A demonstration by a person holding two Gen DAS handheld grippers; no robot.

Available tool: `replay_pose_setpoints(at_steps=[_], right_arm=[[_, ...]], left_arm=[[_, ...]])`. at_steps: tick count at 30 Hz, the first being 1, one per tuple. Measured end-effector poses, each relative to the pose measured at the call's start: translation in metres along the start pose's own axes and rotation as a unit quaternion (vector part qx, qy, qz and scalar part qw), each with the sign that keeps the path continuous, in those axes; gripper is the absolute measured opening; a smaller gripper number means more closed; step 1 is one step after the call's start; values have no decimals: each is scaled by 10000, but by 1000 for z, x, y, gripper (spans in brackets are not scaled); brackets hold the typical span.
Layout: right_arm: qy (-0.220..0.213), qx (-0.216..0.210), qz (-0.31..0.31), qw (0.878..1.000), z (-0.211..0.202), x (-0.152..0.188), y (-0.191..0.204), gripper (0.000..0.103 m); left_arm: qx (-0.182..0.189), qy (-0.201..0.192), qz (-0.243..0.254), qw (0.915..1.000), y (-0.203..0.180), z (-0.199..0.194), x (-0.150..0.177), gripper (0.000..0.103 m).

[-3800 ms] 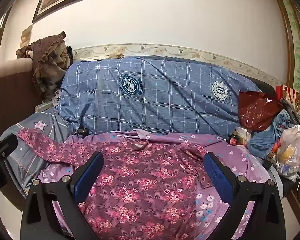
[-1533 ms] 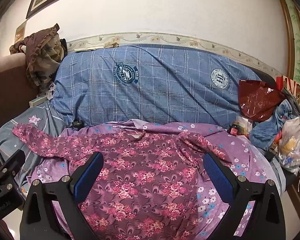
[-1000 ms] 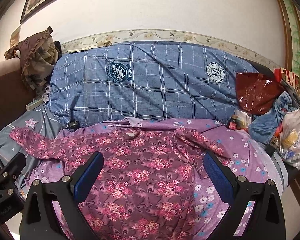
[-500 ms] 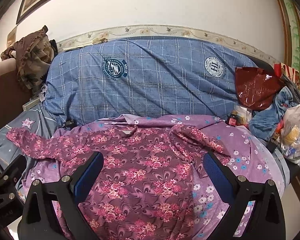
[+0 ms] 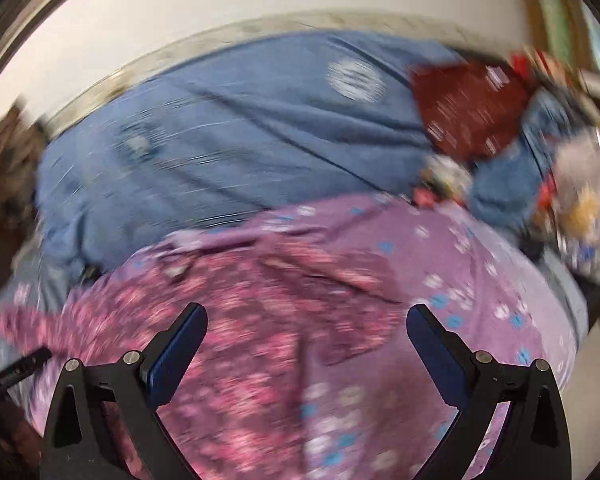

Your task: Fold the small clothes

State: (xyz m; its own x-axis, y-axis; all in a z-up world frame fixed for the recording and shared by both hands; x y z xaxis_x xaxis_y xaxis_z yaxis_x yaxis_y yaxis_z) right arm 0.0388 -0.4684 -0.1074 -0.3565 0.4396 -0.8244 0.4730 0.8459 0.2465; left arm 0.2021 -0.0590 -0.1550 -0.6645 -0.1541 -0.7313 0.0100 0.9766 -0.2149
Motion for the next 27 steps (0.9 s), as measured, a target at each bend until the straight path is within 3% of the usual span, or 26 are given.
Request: replay_pose_setpoints(at_steps=[2,4,7,9,13,19,20,21,22,24,27], right_arm=[[267,165,499,9983,24,-3,-41,100],[430,128,778,9960,40,-1,-60,99],[882,-90,676,9938,74,7,-61,98],[1071,80,784,9911,92,14,-65,97],[1349,168,1518,9790,129,34,-88,97],[1460,-144,1920,9704,161,50,-85,92],[1320,-98,1970,9714,162,49,-84,87],[1292,-64,1999,9712,163,48,-82,56],[1402,-172,2055,9684,165,47,-81,6],[1663,-440,2321,9573,167,42,-79,3],[1351,-1097,2408,9548,136,9,-63,3]], left_arm=[[-164,-223,-194,9994,1,20,-2,103],[-379,-221,-84,9990,-7,45,-5,103],[-657,-38,214,9976,-15,76,-4,103],[-743,39,454,9962,-16,87,0,103],[-501,113,490,9975,-15,89,-5,103],[-468,82,716,9963,-18,93,-7,103],[-471,79,726,9962,-18,96,-8,103],[-477,81,743,9961,-18,97,-8,103],[-484,85,760,9959,-18,97,-8,103],[-493,72,740,9960,-15,98,-9,103],[-503,72,653,9966,-11,97,-10,103]])
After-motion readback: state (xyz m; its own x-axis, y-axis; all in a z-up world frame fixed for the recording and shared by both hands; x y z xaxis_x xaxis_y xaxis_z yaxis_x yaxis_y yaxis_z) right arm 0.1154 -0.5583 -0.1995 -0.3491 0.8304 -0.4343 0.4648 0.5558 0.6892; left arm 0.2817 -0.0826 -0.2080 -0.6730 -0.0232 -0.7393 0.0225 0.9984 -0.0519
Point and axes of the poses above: each gripper's, at about its wrist camera, not at the fingertips, and z roughly the way its jaws point, y to its left, x to its underside, the point moved 1 cm from there along z, roughly the way its jaws point, and after that the axes turned 6 degrees about -y, right-handed, at the moved point
